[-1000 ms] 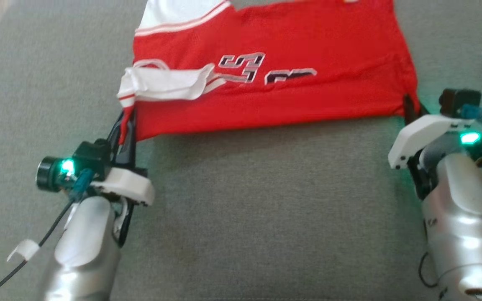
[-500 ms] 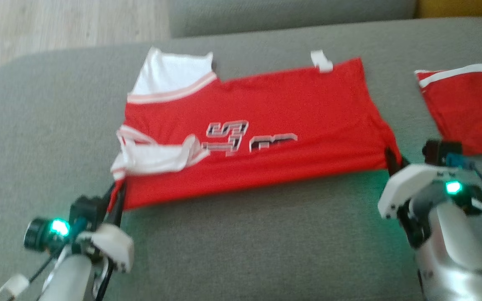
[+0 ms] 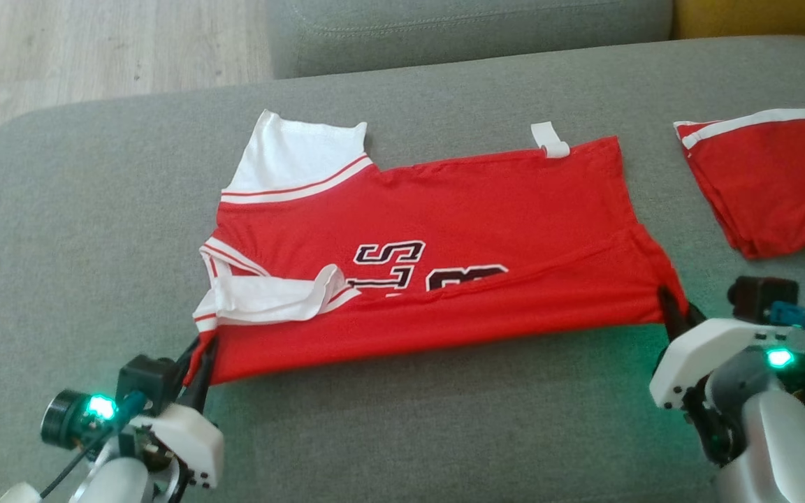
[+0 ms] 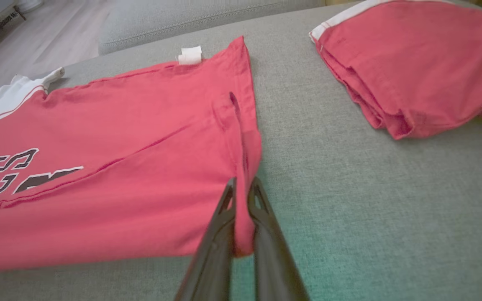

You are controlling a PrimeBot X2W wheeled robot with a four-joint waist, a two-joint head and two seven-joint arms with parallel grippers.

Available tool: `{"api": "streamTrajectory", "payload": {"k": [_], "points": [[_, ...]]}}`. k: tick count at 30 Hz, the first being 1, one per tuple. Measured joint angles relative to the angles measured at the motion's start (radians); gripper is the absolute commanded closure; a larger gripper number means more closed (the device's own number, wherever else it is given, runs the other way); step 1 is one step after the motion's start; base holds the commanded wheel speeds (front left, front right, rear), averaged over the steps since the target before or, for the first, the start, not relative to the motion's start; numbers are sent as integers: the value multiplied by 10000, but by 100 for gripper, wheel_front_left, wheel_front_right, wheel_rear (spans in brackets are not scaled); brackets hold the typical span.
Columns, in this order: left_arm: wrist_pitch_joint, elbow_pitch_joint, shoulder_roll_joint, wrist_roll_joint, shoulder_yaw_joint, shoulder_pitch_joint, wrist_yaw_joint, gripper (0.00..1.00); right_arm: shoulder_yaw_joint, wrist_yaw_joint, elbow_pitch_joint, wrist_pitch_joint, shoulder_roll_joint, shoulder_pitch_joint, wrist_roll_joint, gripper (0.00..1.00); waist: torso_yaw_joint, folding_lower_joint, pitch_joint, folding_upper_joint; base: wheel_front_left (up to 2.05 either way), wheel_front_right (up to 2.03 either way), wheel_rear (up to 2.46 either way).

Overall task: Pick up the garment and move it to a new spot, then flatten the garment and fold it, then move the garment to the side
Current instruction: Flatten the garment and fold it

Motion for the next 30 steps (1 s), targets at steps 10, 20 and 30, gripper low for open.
{"api": "streamTrajectory", "payload": {"k": [10,20,30], "points": [[-897,-679,21,-59,326,-27,552,0,451,0,-924,-1250,-19,-54,729,0,66,0,67,0,0,0,0],[-2316,-2412,-510,-767,851,-50,445,0,1605,0,-1494,-3939,-21,-38,1198,0,-135,-1,118,0,0,0,0],[-1745,-2951,77,-522,585,-1962,-267,0,1712,0,-1810,-4903,-23,-459,1206,0,-382,0,1158,0,0,0,0]]}}
